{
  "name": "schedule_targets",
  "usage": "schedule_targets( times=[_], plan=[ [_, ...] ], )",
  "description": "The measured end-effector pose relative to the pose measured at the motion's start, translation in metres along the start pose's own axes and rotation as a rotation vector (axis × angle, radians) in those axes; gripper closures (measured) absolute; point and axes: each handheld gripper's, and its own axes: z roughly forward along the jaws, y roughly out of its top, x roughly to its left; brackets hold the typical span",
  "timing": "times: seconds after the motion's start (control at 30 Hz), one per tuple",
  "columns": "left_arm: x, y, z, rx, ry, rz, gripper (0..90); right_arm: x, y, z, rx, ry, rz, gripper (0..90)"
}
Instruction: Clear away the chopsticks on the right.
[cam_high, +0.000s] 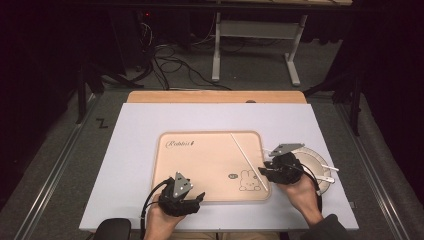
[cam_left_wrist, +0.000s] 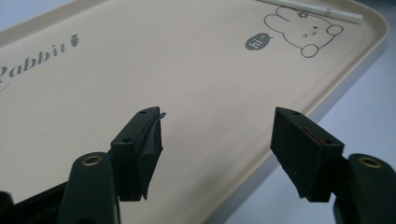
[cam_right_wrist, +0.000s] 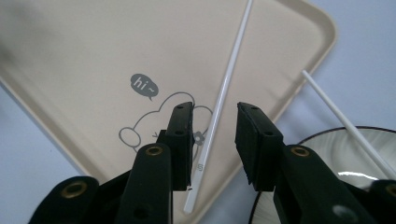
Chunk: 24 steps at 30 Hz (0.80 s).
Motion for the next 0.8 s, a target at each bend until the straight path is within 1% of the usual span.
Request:
schedule_targets(
  times=[0.03, 0.07, 0.13, 0.2, 0.23, 0.27, 0.3, 0.33, 0.37, 0.4, 0.47, 0.53, 0.57, 0.6, 0.63, 0.7, 0.73, 0.77, 0.8],
  plan=[
    [0.000, 0.000, 0.000, 0.000, 0.000, 0.000, 34.1, 0.000, 0.000, 0.000, 0.000, 0.000, 0.000, 68.0],
    [-0.001, 0.000, 0.001, -0.003, -0.004, -0.005, 34.1, -0.001, -0.001, -0.004, -0.008, -0.006, 0.002, 68.0],
    [-0.002, 0.000, 0.003, 0.003, -0.014, -0.001, 34.0, -0.003, -0.003, -0.009, -0.021, -0.014, 0.004, 68.1],
    [-0.003, 0.000, 0.005, 0.013, -0.023, 0.006, 34.0, -0.005, -0.005, -0.015, -0.032, -0.028, 0.019, 68.0],
    [-0.003, 0.000, 0.007, 0.014, -0.030, 0.004, 34.0, -0.009, -0.008, -0.022, -0.047, -0.039, 0.031, 67.9],
    [-0.004, 0.000, 0.007, 0.022, -0.035, 0.009, 34.0, -0.009, -0.008, -0.022, -0.047, -0.039, 0.031, 67.9],
    [-0.005, 0.000, 0.008, 0.024, -0.042, 0.005, 34.1, -0.011, -0.010, -0.024, -0.057, -0.038, 0.037, 67.8],
    [-0.005, -0.001, 0.009, 0.033, -0.047, 0.014, 34.1, -0.012, -0.011, -0.026, -0.062, -0.043, 0.036, 67.7],
    [-0.006, -0.002, 0.011, 0.037, -0.050, 0.021, 34.1, -0.014, -0.013, -0.029, -0.065, -0.049, 0.047, 67.7],
    [-0.007, -0.002, 0.012, 0.039, -0.054, 0.024, 34.1, -0.019, -0.017, -0.037, -0.081, -0.061, 0.061, 67.7],
    [-0.008, -0.002, 0.013, 0.045, -0.061, 0.033, 34.1, -0.020, -0.018, -0.040, -0.082, -0.063, 0.067, 67.7],
    [-0.009, -0.002, 0.015, 0.043, -0.063, 0.038, 34.1, -0.026, -0.022, -0.049, -0.097, -0.080, 0.084, 67.9],
    [-0.009, -0.002, 0.015, 0.043, -0.064, 0.040, 34.1, -0.032, -0.026, -0.060, -0.113, -0.106, 0.095, 68.8],
    [-0.009, -0.001, 0.016, 0.042, -0.065, 0.040, 34.1, -0.032, -0.026, -0.060, -0.113, -0.106, 0.095, 68.8],
    [-0.009, -0.001, 0.016, 0.042, -0.067, 0.041, 34.1, -0.034, -0.027, -0.065, -0.121, -0.113, 0.104, 69.1],
    [-0.009, 0.000, 0.018, 0.046, -0.070, 0.042, 34.1, -0.042, -0.033, -0.076, -0.138, -0.132, 0.127, 69.6],
    [-0.010, 0.000, 0.018, 0.041, -0.072, 0.034, 34.1, -0.050, -0.039, -0.088, -0.152, -0.158, 0.150, 69.9],
    [-0.010, 0.000, 0.019, 0.042, -0.074, 0.034, 34.1, -0.050, -0.039, -0.088, -0.152, -0.158, 0.150, 69.9],
    [-0.010, 0.000, 0.019, 0.045, -0.075, 0.037, 34.1, -0.054, -0.042, -0.092, -0.158, -0.171, 0.155, 70.0]
  ],
)
